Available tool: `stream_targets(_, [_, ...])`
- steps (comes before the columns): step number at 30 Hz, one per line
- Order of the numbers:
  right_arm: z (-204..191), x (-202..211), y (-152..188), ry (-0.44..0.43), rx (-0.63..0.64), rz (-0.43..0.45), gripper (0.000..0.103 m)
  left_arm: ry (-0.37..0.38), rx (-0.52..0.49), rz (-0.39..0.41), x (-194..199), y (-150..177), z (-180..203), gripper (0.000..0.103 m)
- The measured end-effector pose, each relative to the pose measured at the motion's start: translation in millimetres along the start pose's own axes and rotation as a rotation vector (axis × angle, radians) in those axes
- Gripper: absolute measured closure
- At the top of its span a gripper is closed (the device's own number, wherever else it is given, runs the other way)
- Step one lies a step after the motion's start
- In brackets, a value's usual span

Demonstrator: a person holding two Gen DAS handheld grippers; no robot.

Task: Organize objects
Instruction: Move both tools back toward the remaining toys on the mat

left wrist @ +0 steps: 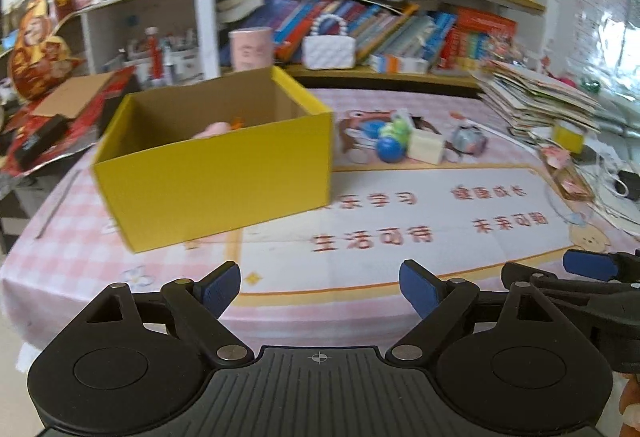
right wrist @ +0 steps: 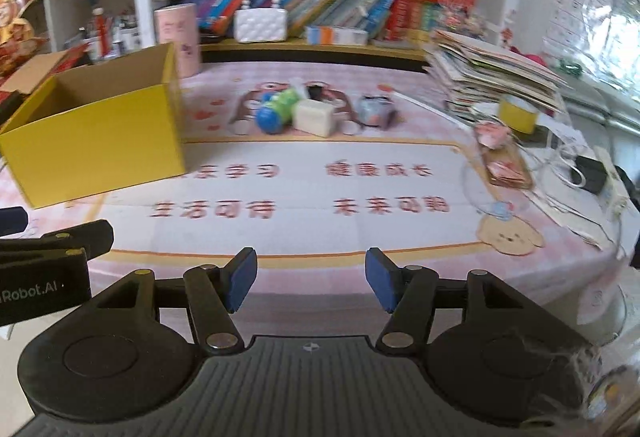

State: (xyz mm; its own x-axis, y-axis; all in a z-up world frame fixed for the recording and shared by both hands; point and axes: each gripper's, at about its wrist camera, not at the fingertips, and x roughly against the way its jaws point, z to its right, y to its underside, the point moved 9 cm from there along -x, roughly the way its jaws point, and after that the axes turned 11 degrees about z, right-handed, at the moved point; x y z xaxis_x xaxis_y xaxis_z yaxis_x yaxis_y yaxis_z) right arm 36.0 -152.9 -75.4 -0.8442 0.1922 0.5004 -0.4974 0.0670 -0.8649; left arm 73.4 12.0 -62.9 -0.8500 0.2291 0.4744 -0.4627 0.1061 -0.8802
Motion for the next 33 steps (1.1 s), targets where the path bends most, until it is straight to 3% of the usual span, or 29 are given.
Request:
stream_targets(15, [68,-63,-9,0.035,-0.023,-0.087,0.040,0.079,-0.049,-0.055,-68,-16,73,0.008])
stream_targets(33, [133,-187,-80,-0.083,-0.017,-0.024,0.036,0.013,-0.016,-0.031,-176,-75,116,0.012])
